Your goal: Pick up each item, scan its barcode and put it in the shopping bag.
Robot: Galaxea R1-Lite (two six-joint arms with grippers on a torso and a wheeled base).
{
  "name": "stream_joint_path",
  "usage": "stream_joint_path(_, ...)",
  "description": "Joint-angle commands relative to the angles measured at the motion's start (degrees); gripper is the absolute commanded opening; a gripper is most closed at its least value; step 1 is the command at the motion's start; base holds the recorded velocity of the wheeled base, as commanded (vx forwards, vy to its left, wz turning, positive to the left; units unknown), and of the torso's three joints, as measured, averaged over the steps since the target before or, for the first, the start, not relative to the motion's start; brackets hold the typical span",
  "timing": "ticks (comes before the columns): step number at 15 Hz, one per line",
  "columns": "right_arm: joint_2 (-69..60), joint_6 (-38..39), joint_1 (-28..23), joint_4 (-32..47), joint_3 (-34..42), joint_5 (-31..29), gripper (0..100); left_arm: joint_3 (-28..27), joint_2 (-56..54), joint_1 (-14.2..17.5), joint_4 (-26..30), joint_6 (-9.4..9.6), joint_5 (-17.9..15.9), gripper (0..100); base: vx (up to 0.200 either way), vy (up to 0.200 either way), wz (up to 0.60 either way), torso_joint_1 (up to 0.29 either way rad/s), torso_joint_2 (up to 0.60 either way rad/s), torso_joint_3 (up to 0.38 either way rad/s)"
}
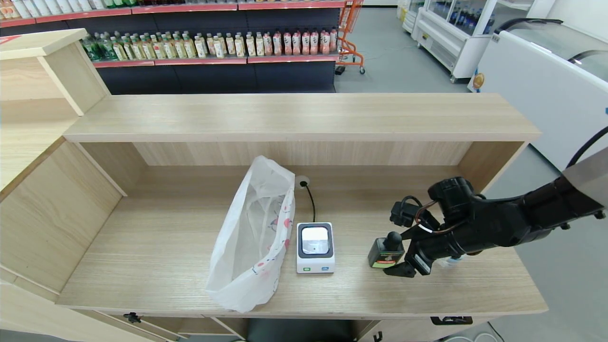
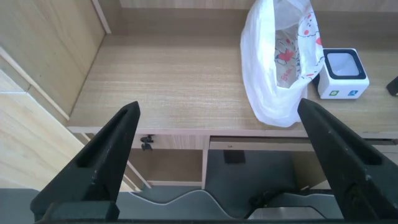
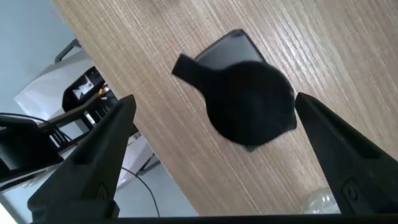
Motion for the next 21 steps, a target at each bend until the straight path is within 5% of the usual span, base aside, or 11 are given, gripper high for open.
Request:
stream_joint_path(1, 2.8, 0.0, 0.8, -0.6, -1.6, 0.2, 100, 0.0, 0.1, 0.0, 0.0, -0.04, 0.0, 100, 0.000, 0.000, 0.00, 0.000, 0.00, 0.000)
stream_joint_path(9, 6.5, 0.0, 2.8, -3.7, -4.1, 0.3, 100, 0.0, 0.1, 0.0, 0.0, -0.04, 0.0, 100, 0.000, 0.000, 0.00, 0.000, 0.00, 0.000)
stream_joint_path(10, 6.9, 0.0, 2.9, -4.2, -4.7, 1.1, 0, 0.0, 0.1, 0.0, 0.0, -0.04, 0.0, 100, 0.000, 0.000, 0.00, 0.000, 0.00, 0.000)
stream_joint_path(17, 5.2, 0.0, 2.8, -4.3, -3.0, 1.1, 0, 0.0, 0.1, 0.0, 0.0, -0.04, 0.0, 100, 0.000, 0.000, 0.00, 0.000, 0.00, 0.000)
stream_joint_path(21, -8.1, 6.5, 1.1, -4.0, -4.6, 1.0, 0, 0.0, 0.1, 0.0, 0.0, 0.05, 0.0, 100, 0.000, 0.000, 0.00, 0.000, 0.00, 0.000)
